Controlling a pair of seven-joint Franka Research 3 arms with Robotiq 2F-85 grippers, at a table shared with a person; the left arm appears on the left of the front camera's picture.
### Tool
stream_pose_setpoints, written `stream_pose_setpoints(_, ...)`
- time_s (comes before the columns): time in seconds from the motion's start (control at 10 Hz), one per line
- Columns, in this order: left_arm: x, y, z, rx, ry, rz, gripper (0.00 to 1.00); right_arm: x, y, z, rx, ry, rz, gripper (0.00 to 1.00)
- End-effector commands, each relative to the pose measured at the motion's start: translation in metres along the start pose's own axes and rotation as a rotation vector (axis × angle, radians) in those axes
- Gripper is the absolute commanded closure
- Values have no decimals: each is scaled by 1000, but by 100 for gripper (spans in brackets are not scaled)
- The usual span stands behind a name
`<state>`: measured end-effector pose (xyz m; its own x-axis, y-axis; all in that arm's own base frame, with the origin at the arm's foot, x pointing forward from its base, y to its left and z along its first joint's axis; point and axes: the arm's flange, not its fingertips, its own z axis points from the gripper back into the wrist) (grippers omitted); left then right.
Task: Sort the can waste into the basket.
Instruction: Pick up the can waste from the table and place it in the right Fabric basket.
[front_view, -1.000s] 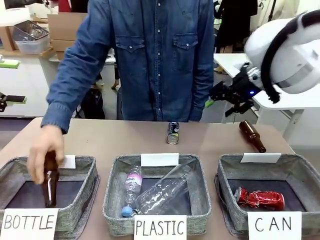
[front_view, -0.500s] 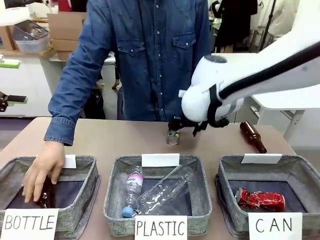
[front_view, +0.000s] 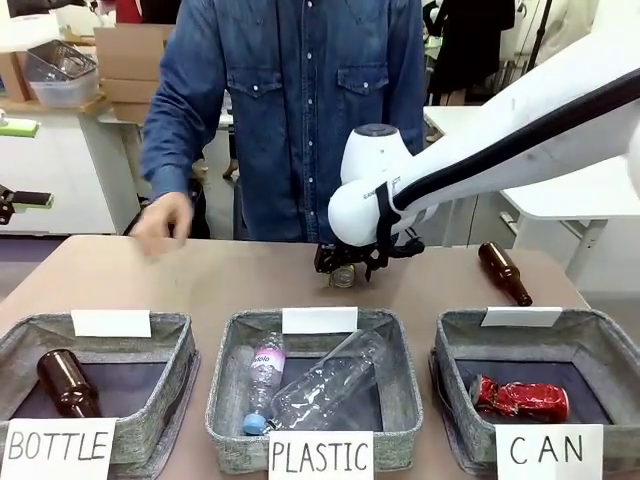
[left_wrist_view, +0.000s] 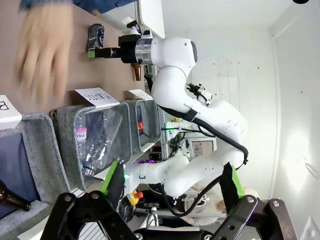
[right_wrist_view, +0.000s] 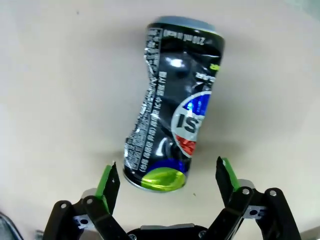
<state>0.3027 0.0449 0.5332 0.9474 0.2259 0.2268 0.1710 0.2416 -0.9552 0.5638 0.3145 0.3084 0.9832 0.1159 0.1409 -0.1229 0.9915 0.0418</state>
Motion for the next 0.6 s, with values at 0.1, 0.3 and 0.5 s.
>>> stream_pose_setpoints(0.1, -2, -1, 2, -2, 9, -10, 0, 13, 3, -3, -6, -14, -38, 0)
stream_pose_setpoints(0.3, -2, -1, 2, -2, 9, -10, 0, 21, 5, -7, 26, -65, -57, 0)
stream_pose_setpoints(0.5, -2, -1, 2, -2, 9, -10, 0, 32, 4, -15, 30, -84, -70, 0)
